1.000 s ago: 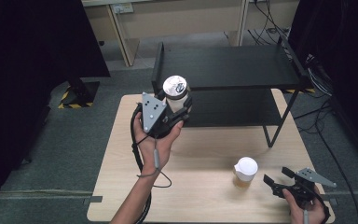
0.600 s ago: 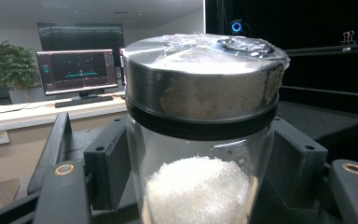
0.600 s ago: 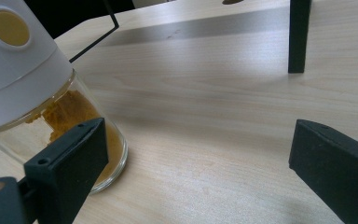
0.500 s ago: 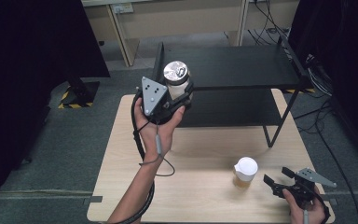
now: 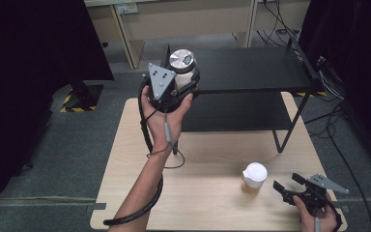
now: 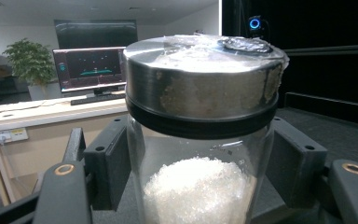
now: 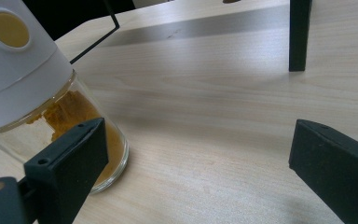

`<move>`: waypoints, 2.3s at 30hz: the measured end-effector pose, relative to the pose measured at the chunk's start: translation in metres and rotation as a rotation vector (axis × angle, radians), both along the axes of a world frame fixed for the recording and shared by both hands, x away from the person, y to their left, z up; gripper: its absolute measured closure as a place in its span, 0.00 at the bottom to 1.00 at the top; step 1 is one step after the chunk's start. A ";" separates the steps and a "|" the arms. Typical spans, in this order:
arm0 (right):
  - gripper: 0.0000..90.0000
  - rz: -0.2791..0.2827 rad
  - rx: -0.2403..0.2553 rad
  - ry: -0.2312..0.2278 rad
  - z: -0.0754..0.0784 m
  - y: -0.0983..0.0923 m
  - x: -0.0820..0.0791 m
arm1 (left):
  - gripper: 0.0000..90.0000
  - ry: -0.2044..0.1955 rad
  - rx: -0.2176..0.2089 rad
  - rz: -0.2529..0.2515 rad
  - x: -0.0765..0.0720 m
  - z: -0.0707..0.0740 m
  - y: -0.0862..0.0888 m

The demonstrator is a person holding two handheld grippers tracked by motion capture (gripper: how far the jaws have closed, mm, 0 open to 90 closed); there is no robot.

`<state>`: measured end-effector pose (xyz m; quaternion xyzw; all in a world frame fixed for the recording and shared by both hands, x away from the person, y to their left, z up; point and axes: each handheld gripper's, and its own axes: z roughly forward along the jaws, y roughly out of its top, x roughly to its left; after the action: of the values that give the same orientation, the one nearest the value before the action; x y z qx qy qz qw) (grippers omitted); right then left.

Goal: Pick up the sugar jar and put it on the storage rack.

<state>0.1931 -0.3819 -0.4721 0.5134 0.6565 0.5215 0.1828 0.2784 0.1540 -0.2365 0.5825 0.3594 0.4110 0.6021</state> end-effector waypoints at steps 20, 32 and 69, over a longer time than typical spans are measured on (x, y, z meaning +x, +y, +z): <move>0.05 0.003 0.010 0.005 0.000 -0.001 0.001 | 0.34 0.048 0.007 0.048 0.031 0.003 -0.011; 0.05 0.006 0.009 0.010 0.000 -0.001 0.001 | 0.34 0.075 -0.001 0.031 0.038 0.007 -0.008; 0.05 0.006 0.016 0.016 0.000 -0.002 0.002 | 0.04 -0.051 -0.003 -0.001 0.015 -0.011 0.009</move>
<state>0.1955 -0.3838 -0.4721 0.5170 0.6554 0.5232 0.1716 0.2935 0.1630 -0.2471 0.5712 0.3444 0.4250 0.6121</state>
